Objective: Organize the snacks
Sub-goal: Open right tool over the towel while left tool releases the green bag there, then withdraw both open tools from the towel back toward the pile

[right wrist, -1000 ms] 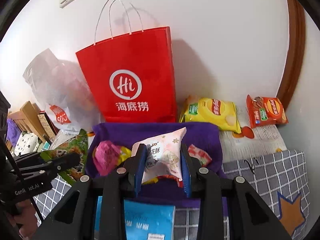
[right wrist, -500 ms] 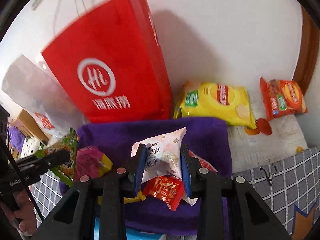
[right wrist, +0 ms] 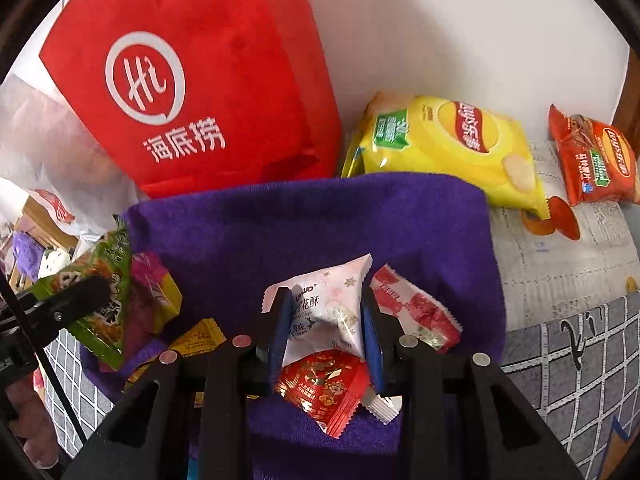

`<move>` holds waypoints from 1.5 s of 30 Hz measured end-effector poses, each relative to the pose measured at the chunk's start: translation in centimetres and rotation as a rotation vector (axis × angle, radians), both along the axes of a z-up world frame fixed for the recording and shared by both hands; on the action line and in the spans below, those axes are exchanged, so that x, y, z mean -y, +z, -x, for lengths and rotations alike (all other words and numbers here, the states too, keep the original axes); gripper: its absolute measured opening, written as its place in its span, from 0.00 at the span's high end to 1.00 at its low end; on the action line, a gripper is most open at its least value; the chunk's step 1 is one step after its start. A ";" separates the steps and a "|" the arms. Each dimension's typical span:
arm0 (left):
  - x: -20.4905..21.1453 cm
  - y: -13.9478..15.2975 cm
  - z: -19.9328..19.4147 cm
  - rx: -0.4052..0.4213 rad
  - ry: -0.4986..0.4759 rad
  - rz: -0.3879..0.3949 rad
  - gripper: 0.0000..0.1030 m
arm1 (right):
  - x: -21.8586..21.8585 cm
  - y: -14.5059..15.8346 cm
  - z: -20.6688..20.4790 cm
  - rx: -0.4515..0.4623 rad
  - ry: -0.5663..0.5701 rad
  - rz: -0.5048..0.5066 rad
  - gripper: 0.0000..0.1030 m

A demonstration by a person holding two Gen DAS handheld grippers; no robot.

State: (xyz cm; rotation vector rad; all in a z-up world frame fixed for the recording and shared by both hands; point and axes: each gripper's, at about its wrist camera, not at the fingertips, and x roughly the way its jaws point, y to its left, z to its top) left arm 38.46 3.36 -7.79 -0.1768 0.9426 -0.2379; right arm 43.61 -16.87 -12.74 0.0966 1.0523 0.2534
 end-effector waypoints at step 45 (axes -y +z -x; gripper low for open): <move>1.0 0.9 0.6 0.009 -0.008 -0.039 0.43 | -0.2 5.9 2.3 0.143 -0.053 0.055 0.31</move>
